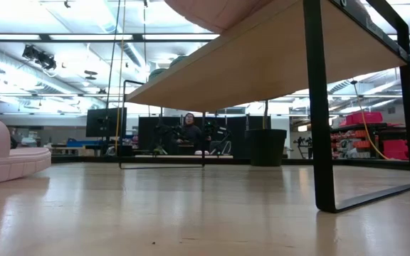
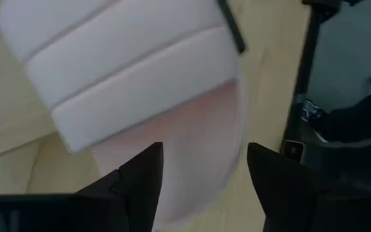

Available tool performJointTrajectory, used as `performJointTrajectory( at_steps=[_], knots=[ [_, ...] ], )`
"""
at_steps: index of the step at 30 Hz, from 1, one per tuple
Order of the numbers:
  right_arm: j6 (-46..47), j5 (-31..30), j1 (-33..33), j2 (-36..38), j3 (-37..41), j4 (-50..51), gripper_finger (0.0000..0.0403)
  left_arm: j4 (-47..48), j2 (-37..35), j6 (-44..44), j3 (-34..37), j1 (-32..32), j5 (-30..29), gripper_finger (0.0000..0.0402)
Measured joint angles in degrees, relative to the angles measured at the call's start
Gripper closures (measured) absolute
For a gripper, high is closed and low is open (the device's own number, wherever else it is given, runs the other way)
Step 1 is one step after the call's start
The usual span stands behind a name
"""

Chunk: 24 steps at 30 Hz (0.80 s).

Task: Pick and place slides into the shelf
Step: Put the right pink slide on the shelf, then put the pink slide on the shelf

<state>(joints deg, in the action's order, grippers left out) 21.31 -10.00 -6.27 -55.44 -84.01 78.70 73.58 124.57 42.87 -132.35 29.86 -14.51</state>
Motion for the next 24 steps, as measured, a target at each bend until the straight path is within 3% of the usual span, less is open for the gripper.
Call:
performJointTrajectory(
  at_steps=[18,24],
  knots=[
    [-0.12,0.02,0.01,0.0,0.0,0.0,0.0175,-0.34,-0.17,0.58,-0.02,-0.3,0.16,0.0211],
    [-0.1,0.02,-0.02,0.02,0.0,-0.01,0.0175,1.91,-1.62,6.37,-0.04,0.28,0.39,0.0209]
  ],
)
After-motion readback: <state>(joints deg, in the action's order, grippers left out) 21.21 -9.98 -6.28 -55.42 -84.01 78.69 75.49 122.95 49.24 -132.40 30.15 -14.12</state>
